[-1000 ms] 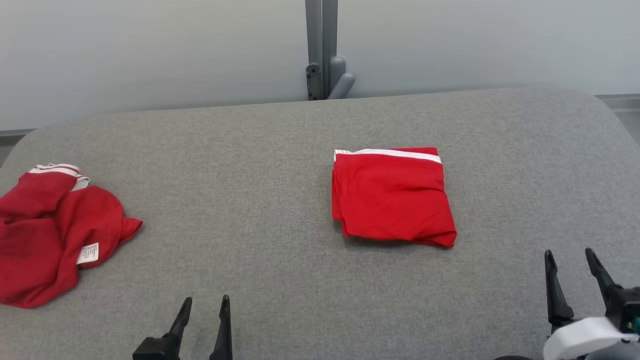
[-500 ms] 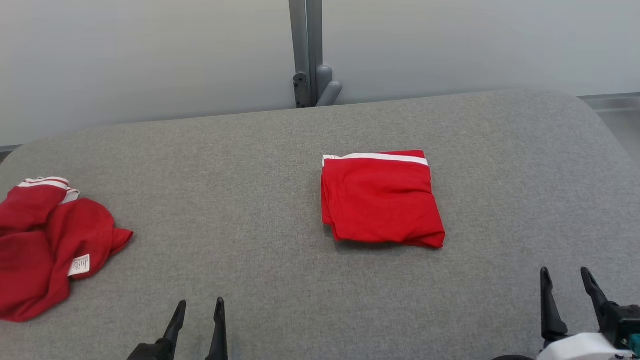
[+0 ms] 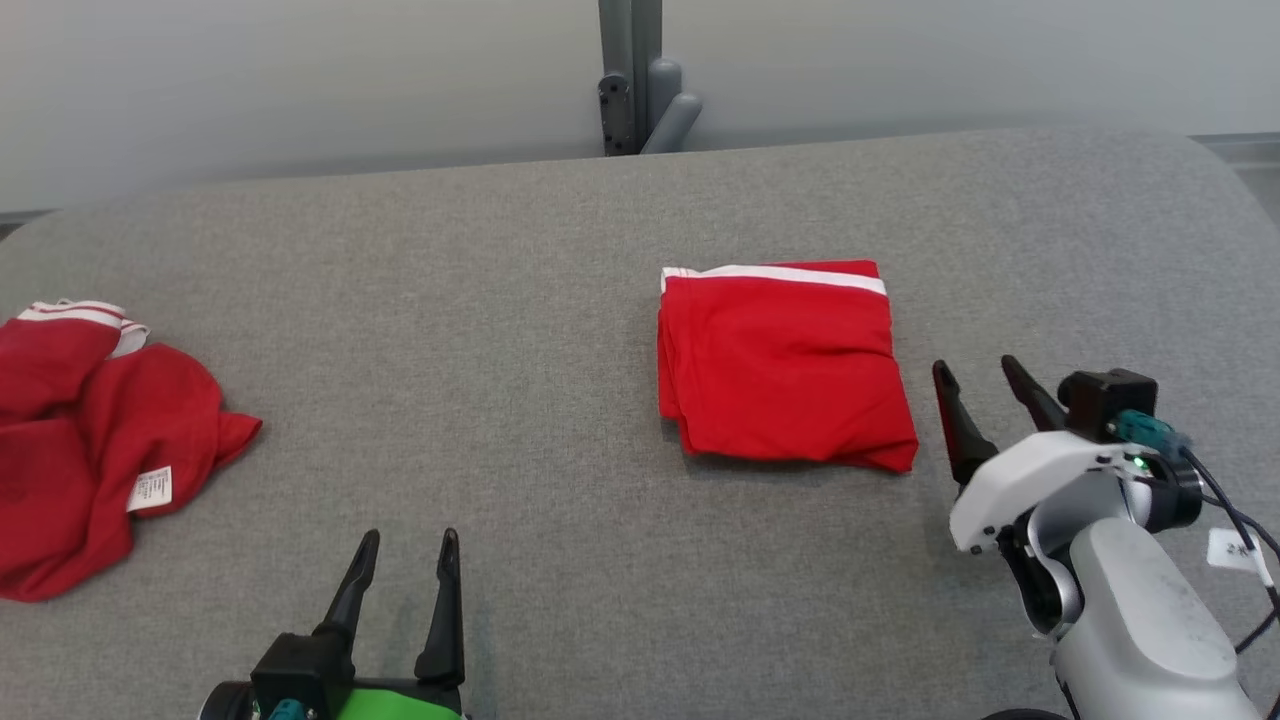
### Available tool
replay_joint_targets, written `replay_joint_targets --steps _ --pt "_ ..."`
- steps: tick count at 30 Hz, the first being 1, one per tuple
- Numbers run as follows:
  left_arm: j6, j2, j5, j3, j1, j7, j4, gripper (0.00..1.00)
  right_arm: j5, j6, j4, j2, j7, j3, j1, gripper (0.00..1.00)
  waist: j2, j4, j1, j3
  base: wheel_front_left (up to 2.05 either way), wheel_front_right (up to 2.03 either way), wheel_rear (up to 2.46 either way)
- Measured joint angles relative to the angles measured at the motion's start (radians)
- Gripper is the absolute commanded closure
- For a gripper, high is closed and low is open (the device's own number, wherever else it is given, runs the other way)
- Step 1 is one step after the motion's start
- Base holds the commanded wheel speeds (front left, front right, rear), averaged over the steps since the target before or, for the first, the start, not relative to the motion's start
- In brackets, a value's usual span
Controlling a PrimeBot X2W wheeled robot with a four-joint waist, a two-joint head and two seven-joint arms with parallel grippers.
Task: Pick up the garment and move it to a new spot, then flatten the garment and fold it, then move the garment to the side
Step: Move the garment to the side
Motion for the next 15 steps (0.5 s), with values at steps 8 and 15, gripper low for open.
replay_joint_targets --steps 8,15 --pt "-0.007 -0.001 0.003 -0.043 -0.081 0.0 0.0 0.0 0.185 0.0 0.217 -0.038 0.152 0.104 -0.211 0.0 0.0 0.059 0.0 0.093 0.0 0.0 0.0" --pt "0.011 -0.001 -0.02 -0.072 -0.107 0.0 0.002 0.0 0.387 0.0 0.321 -0.034 0.258 0.11 -0.286 0.27 0.0 0.111 0.0 0.146 0.0 0.0 0.0"
